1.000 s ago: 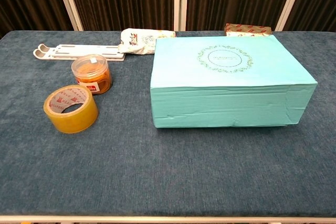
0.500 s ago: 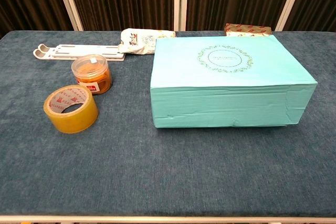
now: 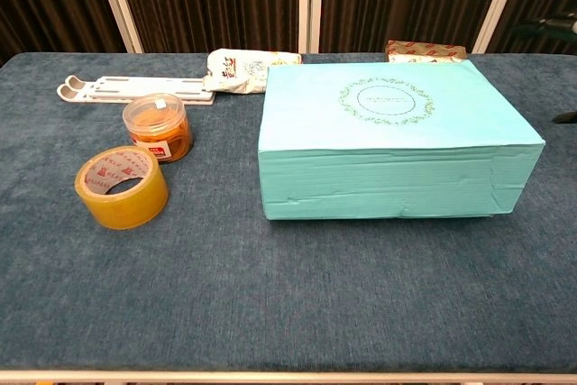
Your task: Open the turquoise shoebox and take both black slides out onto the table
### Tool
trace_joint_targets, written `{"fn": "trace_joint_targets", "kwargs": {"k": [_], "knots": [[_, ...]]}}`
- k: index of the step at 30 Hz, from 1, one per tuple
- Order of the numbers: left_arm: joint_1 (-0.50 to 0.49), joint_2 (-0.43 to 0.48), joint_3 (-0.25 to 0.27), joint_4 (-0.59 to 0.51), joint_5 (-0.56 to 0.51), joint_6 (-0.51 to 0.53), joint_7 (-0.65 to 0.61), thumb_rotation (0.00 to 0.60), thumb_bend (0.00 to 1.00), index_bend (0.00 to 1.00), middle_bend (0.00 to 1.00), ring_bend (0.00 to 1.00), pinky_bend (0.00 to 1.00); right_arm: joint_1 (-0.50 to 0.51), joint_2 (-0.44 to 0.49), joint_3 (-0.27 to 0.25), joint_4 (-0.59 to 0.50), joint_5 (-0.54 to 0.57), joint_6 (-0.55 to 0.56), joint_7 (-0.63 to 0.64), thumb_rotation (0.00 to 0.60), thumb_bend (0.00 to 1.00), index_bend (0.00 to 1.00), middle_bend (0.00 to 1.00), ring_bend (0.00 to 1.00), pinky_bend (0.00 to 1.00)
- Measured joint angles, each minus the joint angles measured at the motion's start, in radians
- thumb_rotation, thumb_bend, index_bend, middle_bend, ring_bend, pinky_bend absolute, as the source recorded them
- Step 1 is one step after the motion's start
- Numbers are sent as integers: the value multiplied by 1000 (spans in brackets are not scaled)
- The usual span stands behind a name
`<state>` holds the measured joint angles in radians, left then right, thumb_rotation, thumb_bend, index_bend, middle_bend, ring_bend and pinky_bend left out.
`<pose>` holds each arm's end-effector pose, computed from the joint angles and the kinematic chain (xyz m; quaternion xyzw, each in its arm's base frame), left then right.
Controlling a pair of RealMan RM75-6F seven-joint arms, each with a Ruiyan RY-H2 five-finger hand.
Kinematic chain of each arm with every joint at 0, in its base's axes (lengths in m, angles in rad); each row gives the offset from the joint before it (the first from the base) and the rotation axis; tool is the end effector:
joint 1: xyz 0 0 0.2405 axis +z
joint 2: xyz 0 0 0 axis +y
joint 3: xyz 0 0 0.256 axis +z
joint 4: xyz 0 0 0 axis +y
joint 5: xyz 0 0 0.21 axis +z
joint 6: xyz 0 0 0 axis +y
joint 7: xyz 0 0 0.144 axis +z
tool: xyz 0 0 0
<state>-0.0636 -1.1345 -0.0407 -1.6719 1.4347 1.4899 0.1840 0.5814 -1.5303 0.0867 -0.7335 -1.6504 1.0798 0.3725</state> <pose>-0.3105 0.1712 0.1512 -0.5950 -0.3789 -0.3354 0.6244 -0.3082 -0.3735 0.0772 0.7417 -0.2980 0.3539 0.4857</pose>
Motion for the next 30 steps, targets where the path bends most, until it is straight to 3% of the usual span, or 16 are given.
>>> {"fn": "trace_joint_targets", "kwargs": {"k": [5, 11, 19, 24, 30], "knots": [[-4, 1, 2, -3, 2, -11, -10, 600, 12, 221, 183, 105, 106, 52, -112, -36, 171, -42, 25, 71, 600, 38, 46, 130, 0, 62], [-11, 4, 1, -5, 1, -24, -18, 600, 12, 221, 183, 105, 106, 85, -195, -61, 291, -59, 77, 126, 600, 82, 103, 146, 0, 62], [-18, 4, 2, -4, -3, -38, -16, 600, 12, 220, 183, 105, 106, 110, -242, -91, 370, -65, 111, 154, 600, 151, 151, 165, 0, 62], [-19, 6, 2, -5, -4, -40, -17, 600, 11, 221, 183, 105, 106, 111, -256, -103, 401, -68, 154, 161, 600, 293, 284, 198, 37, 62], [-21, 7, 3, -7, 1, -38, -17, 600, 12, 221, 183, 105, 106, 109, -274, -124, 446, -77, 202, 168, 600, 391, 386, 261, 121, 86]]}}
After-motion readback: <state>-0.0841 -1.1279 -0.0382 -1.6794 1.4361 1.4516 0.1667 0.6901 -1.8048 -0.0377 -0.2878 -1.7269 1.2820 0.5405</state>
